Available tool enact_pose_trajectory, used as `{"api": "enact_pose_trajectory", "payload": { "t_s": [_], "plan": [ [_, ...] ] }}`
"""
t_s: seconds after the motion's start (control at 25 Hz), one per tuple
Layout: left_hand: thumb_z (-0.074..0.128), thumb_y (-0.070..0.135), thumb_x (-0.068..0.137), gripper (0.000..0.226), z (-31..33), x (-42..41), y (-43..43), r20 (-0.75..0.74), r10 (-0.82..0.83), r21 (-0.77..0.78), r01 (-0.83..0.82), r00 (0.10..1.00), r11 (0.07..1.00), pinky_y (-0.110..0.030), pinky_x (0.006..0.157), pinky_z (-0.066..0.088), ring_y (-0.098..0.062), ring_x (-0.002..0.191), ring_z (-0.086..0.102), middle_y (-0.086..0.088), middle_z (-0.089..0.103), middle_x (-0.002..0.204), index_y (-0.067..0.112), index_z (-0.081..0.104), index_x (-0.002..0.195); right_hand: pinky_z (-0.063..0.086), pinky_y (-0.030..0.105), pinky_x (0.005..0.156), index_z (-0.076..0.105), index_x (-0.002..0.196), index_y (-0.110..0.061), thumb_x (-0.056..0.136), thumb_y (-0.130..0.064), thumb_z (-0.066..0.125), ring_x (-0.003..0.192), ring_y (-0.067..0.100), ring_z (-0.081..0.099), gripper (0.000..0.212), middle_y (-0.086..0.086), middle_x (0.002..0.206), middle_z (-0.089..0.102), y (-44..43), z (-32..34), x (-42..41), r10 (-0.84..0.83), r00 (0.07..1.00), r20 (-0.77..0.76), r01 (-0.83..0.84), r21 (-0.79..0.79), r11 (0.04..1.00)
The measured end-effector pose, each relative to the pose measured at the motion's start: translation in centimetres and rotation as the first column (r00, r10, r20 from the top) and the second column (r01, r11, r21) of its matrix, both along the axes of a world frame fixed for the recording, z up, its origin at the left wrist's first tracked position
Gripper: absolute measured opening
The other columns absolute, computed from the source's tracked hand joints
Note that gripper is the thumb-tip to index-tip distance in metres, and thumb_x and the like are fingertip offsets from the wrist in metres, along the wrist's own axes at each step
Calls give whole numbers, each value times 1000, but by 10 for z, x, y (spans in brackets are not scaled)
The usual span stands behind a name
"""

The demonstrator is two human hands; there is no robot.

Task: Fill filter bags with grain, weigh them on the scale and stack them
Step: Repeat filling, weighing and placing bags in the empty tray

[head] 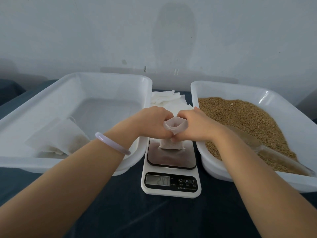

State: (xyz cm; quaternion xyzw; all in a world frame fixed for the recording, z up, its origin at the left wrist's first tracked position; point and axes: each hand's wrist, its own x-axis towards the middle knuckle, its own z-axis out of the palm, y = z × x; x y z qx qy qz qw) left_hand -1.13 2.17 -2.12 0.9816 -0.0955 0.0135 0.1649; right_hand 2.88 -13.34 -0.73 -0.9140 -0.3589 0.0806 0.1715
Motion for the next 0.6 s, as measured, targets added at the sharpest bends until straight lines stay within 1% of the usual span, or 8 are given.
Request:
{"api": "enact_pose_trajectory", "payload": {
  "t_s": [0.08, 0.16, 0.24, 0.4, 0.52, 0.6],
  "plan": [
    [60, 40, 70, 27, 0, 0, 0, -1, 6, 5, -6, 1000, 1000, -26, 51, 32, -11, 57, 46, 8, 48, 56, 23, 43, 58, 24, 29, 97, 53, 85, -23, 67, -35, 79, 74, -7, 34, 34, -15, 76, 47, 0, 0, 0, 0, 1000, -6, 0, 2, 1000],
    [51, 45, 62, 23, 1, -1, -1, -9, 7, 6, -7, 1000, 1000, -26, 51, 32, -11, 56, 45, 8, 47, 55, 24, 42, 57, 24, 29, 97, 51, 81, -26, 66, -35, 79, 73, -7, 34, 33, -15, 76, 47, -1, 0, 0, 2, 1000, -8, -2, 5, 1000],
    [47, 45, 59, 21, 1, -1, -1, -15, 8, 8, -8, 1000, 1000, -26, 51, 32, -11, 57, 46, 8, 48, 55, 24, 42, 57, 24, 29, 97, 49, 77, -29, 66, -35, 79, 74, -9, 33, 33, -15, 76, 47, -1, 0, 0, 4, 1000, -10, -4, 7, 1000],
    [49, 44, 60, 21, 0, -1, 0, -11, 5, 1, -5, 1000, 1000, -26, 51, 32, -13, 58, 47, 7, 49, 55, 25, 43, 57, 25, 29, 96, 49, 78, -29, 67, -35, 79, 74, -8, 34, 33, -15, 76, 46, -1, 0, 0, 4, 1000, -20, -3, 9, 1000],
    [54, 43, 64, 22, 0, 0, 0, -11, -1, -9, 1, 1000, 1000, -26, 52, 32, -14, 59, 48, 8, 49, 56, 25, 43, 57, 23, 28, 95, 49, 79, -29, 67, -36, 79, 76, -1, 37, 33, -15, 77, 47, -1, 0, 0, 3, 1000, -24, -3, 6, 1000],
    [50, 45, 62, 21, 0, 0, 0, -13, 2, -7, -2, 1000, 1000, -26, 52, 33, -12, 58, 48, 8, 49, 56, 25, 44, 58, 23, 28, 91, 50, 80, -28, 66, -36, 79, 75, -4, 36, 33, -15, 76, 47, -2, 0, 0, 0, 1000, -23, 0, 11, 1000]
  ]
}}
